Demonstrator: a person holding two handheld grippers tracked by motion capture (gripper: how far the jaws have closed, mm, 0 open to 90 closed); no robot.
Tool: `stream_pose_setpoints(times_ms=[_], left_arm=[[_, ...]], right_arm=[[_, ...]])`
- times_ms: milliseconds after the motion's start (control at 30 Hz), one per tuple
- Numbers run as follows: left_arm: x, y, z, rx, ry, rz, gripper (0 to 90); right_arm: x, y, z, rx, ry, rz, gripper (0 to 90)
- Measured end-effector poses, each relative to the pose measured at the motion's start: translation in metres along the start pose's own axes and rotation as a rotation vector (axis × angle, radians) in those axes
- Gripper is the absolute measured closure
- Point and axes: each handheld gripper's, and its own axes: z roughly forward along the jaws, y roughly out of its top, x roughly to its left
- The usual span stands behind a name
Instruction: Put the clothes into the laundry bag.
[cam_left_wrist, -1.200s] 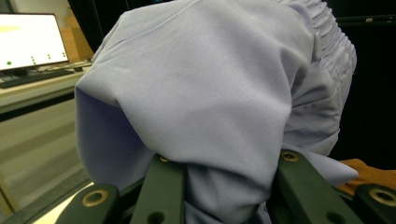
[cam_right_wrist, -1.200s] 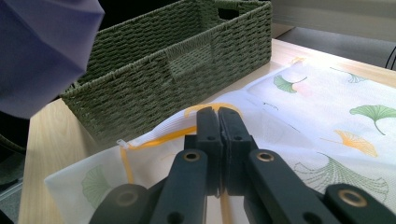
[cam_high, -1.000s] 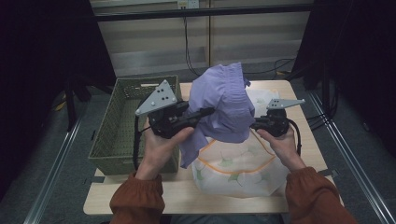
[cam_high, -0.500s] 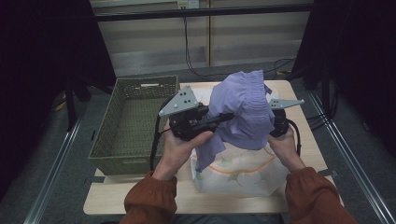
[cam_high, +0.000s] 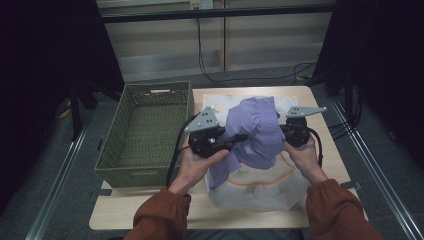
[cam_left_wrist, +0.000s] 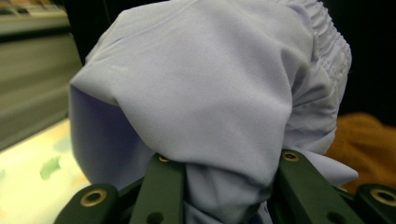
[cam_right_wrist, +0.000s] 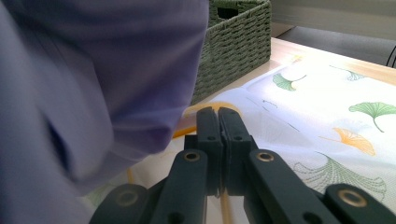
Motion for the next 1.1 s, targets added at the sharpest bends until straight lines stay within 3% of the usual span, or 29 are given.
stream_pose_setpoints(times_ms=[233, 367, 667, 800, 1100], left_arm=[[-0.001, -0.014, 0.004, 0.046, -0.017, 0.001, 73.3], [-0.001, -0.020, 0.004, 0.044, -0.027, -0.009, 73.1], [-0.003, -0.038, 0.010, 0.131, -0.041, 0.018, 73.2], [-0.001, -0.046, 0.012, 0.152, -0.047, 0.000, 73.2], [-0.003, -0.059, 0.028, 0.217, -0.056, 0.011, 73.3]], right_arm=[[0.000, 0.000, 0.000, 0.004, 0.003, 0.000, 88.5], [0.000, 0.000, 0.000, 0.004, 0.002, -0.002, 88.5], [0.000, 0.000, -0.002, 0.000, -0.005, -0.002, 88.5], [0.001, 0.000, -0.001, 0.005, -0.004, -0.006, 88.5], [0.001, 0.000, -0.001, 0.005, -0.005, -0.011, 88.5]])
